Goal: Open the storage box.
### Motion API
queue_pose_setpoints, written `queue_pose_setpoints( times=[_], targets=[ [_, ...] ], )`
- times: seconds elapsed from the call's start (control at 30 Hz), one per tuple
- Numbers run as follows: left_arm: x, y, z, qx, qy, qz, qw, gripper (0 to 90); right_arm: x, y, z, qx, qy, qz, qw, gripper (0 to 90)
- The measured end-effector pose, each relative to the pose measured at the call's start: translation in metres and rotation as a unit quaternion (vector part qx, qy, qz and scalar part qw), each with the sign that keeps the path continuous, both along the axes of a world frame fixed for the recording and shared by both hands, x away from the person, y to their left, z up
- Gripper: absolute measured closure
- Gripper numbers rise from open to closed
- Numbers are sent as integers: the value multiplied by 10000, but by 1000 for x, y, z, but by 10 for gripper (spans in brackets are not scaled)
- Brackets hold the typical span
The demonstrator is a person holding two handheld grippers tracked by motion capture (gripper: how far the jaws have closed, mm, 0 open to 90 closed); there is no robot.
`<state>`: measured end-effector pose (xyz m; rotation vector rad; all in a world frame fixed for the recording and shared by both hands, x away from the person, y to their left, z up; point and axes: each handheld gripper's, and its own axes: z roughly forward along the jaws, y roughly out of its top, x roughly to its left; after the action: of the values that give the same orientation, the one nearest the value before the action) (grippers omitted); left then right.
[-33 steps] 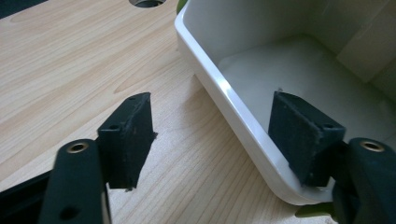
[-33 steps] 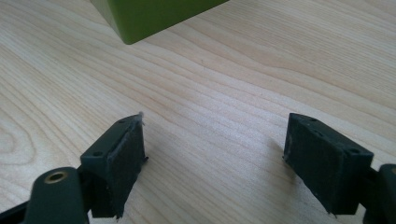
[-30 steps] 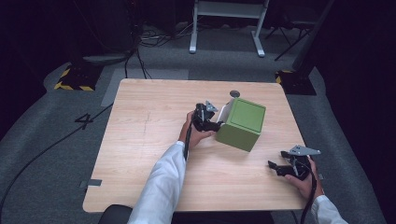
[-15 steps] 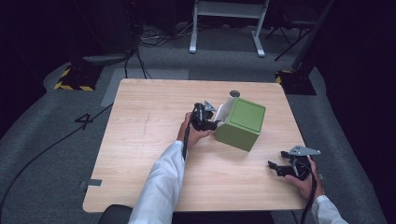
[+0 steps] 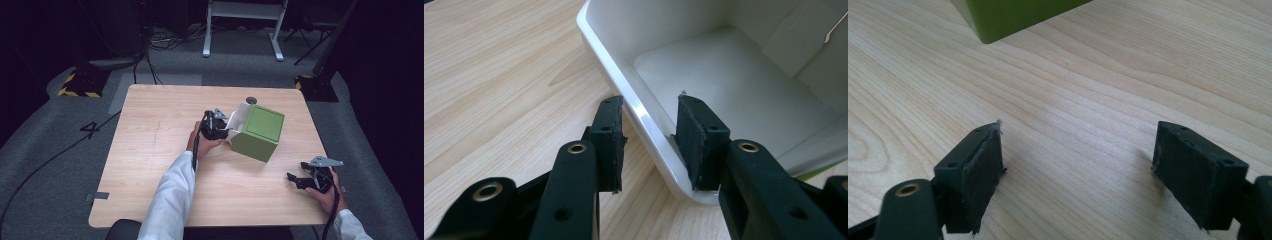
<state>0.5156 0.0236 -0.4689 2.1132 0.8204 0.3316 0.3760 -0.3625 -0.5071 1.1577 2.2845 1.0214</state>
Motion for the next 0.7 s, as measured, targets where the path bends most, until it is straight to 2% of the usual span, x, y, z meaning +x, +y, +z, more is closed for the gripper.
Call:
queue_pose_setpoints(
  times=[0.2, 0.43, 0.7],
  targets=[
    [4, 19, -5, -162, 127, 179, 9996, 647, 0, 0, 0, 1, 2, 2, 10000, 204],
    [5, 30, -5, -146, 105, 275, 9995, 656, 0, 0, 0, -1, 0, 0, 10000, 203],
    [7, 35, -5, -142, 85, 278, 9995, 650, 0, 0, 0, -1, 0, 0, 10000, 203]
  ],
)
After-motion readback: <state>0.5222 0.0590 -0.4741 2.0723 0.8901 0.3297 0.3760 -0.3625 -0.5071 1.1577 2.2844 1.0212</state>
